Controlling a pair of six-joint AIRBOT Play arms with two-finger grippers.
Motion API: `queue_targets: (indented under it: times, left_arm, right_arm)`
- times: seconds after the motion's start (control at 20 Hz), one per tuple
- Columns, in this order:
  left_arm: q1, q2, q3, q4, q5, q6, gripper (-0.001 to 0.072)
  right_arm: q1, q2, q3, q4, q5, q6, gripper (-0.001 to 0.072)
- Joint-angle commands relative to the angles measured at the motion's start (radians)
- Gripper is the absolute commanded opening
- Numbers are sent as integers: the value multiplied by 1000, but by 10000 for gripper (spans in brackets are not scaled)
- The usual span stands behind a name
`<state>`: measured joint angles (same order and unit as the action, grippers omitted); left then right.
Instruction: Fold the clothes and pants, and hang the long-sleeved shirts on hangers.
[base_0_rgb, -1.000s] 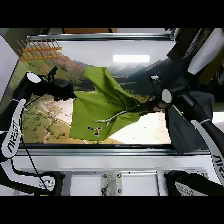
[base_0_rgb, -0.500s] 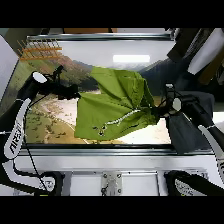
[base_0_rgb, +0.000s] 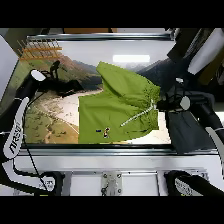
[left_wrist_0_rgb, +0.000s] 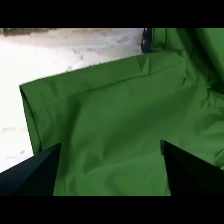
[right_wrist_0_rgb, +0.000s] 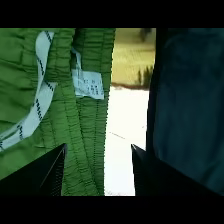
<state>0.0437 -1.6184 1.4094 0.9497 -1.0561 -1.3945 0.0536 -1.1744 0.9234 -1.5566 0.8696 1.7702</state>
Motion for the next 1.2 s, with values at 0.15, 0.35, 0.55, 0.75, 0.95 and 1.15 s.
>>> queue_targets:
  times: [0.15, 0.35, 0.55, 0.75, 0.95, 1.15]
  left_arm:
    - [133, 153, -87, 7, -87, -8, 677]
    - [153, 340, -473, 106, -138, -8, 678]
    - [148, 463, -808, 53, -51, -19, 678]
    - [83, 496, -936, -36, 57, -17, 678]
    - [-43, 411, -895, -36, 90, -36, 678]
    - [-147, 306, -815, -35, 76, -46, 625]
  right_arm:
    - [-14, 281, 8, -9, 43, -5, 435]
    - [-13, 398, -7, 5, 74, -5, 436]
    - [-13, 414, -18, 53, 74, -5, 435]
    - [-13, 409, -19, 130, 74, -5, 436]
    - [-13, 412, -19, 164, 74, -5, 436]
    - [-13, 414, -19, 166, 93, -5, 436]
